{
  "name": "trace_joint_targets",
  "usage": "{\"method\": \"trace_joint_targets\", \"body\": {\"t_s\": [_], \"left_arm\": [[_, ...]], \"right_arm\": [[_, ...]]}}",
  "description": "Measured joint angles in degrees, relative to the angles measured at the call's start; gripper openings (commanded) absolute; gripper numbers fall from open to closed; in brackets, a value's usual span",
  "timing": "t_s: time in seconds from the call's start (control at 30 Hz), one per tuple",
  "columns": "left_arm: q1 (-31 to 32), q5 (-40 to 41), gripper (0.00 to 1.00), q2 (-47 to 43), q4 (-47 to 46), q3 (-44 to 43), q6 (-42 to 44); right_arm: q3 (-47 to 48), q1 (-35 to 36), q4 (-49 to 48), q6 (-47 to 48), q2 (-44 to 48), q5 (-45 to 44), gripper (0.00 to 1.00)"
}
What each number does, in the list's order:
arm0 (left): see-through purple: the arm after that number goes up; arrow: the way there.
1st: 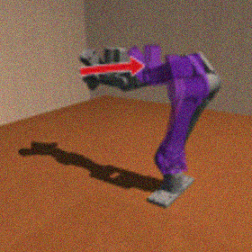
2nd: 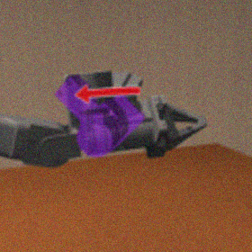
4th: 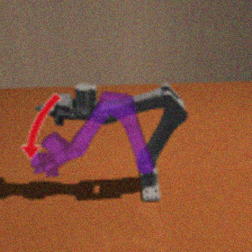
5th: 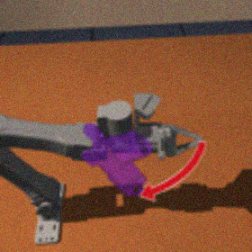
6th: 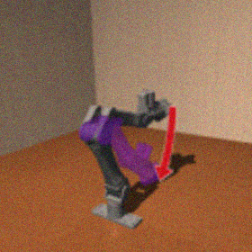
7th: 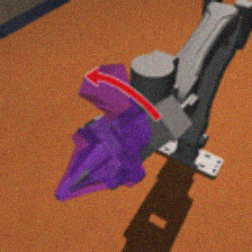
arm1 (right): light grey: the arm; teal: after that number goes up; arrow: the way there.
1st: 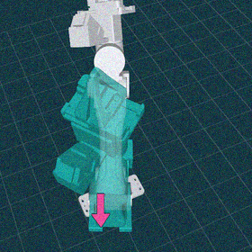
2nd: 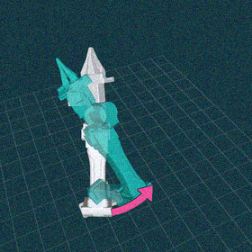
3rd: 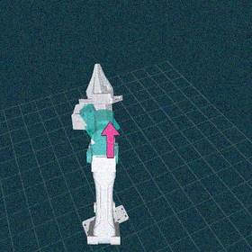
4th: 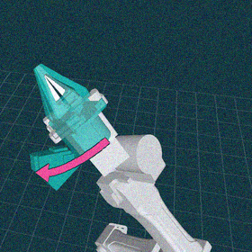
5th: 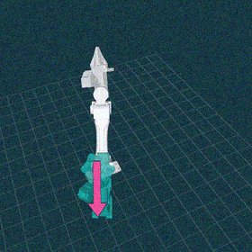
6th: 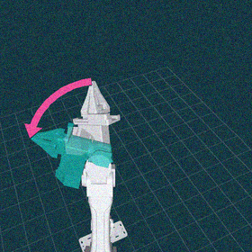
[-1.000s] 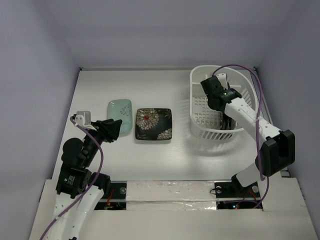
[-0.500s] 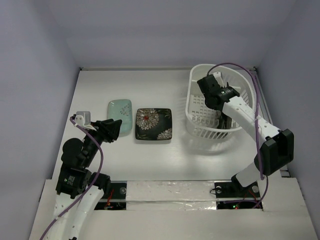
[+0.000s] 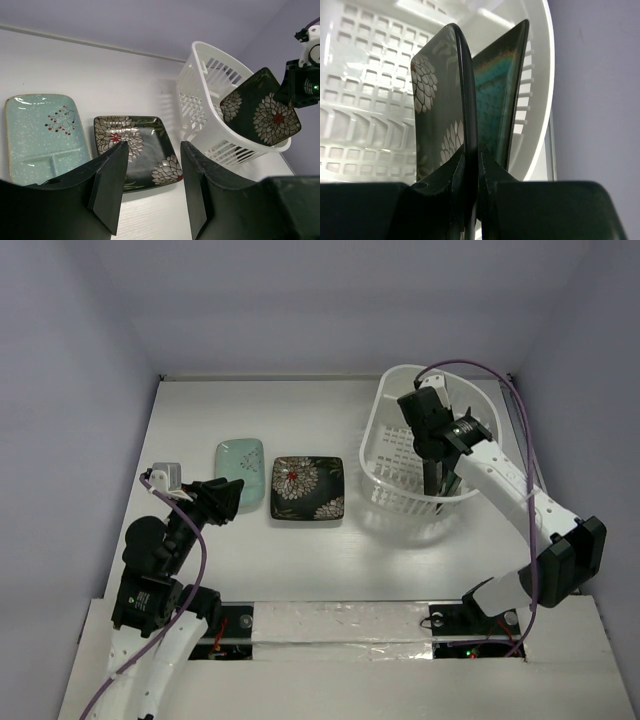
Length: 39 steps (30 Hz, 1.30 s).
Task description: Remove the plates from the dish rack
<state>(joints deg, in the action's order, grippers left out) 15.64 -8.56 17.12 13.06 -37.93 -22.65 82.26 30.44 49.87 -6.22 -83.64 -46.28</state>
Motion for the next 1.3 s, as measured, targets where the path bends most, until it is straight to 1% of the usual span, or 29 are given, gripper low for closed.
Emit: {"method": "trace_joint_targets", "body": {"t_s": [0.47,0.67,0.77,0.87,1.0,1.13,1.3], "left_arm": [[0.0,0.0,0.43,0.0,0.0,0.0,0.0],[0.0,0.0,0.43,0.0,0.0,0.0,0.0],[0.0,0.0,0.43,0.0,0.0,0.0,0.0],[0.0,0.0,0.43,0.0,0.0,0.0,0.0],[0.0,0.0,0.43,0.0,0.0,0.0,0.0],[0.0,0.0,0.43,0.0,0.0,0.0,0.0],[0.0,0.0,0.43,0.0,0.0,0.0,0.0]], "right_arm": [[1.9,0.1,-3.5,0.2,4.2,-1.7,0.0],[3.1,0.1,-5.8,-0.8,11.5,0.4,0.0],[3.1,0.1,-7.4,-1.7,16.4,3.3,0.0],[2.7,0.2,-9.7,-3.6,21.0,8.9,0.0],[1.2,3.0,-14.0,-7.1,24.0,16.2,0.0],[-3.4,6.8,-20.7,-12.5,23.4,23.9,0.0],[-9.9,12.5,-30.1,-19.9,18.0,30.5,0.0]]}}
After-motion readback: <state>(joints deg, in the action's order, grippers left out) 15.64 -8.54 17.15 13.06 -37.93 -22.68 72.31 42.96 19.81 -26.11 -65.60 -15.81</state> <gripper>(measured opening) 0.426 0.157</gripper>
